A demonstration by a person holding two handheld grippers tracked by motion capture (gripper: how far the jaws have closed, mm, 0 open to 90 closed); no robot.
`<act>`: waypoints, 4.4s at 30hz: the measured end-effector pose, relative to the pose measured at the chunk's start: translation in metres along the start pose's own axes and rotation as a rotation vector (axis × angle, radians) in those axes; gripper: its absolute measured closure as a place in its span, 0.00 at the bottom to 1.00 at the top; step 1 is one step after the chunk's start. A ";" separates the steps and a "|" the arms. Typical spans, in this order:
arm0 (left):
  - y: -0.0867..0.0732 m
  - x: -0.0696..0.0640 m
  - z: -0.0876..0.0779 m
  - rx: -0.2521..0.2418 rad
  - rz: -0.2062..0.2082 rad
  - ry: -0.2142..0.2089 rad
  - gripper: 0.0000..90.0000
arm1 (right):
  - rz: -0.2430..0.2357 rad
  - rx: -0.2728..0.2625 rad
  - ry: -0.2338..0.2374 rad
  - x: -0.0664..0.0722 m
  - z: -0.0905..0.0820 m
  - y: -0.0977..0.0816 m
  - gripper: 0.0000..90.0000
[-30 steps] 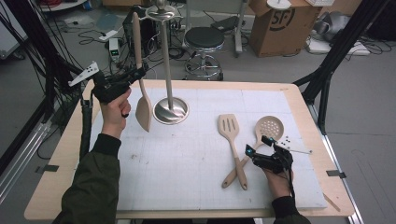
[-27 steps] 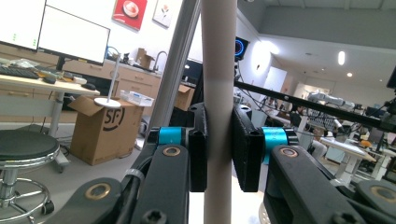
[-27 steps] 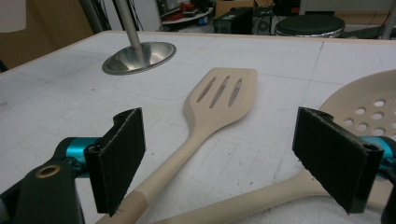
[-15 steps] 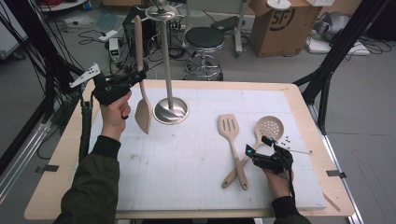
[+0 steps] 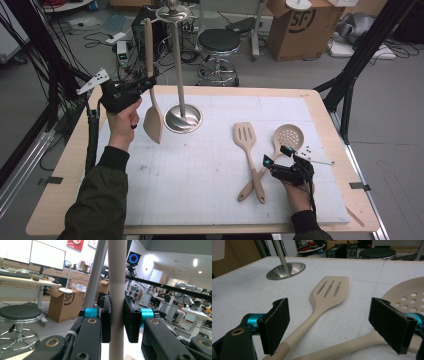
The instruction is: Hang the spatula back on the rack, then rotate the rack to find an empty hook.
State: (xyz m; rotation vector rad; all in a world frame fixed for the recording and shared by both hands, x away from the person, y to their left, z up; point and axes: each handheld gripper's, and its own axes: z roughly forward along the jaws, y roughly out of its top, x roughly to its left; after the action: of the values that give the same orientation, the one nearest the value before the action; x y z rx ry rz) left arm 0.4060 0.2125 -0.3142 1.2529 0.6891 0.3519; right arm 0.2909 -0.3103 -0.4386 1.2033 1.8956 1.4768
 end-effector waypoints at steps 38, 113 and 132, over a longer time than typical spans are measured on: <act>0.008 -0.014 -0.005 -0.053 -0.028 0.024 0.46 | 0.013 -0.034 -0.009 -0.003 -0.006 0.001 0.19; 0.059 -0.077 0.097 -0.272 0.071 0.216 1.00 | 0.061 -0.038 -0.009 -0.013 -0.009 -0.003 0.19; 0.066 -0.052 0.079 -0.317 0.024 0.253 1.00 | 0.058 -0.041 -0.015 -0.013 -0.010 -0.003 0.19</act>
State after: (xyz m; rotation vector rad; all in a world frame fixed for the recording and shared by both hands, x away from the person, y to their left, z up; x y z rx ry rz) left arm 0.4262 0.1417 -0.2253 0.9235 0.7982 0.6225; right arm 0.2885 -0.3267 -0.4407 1.2563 1.8263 1.5252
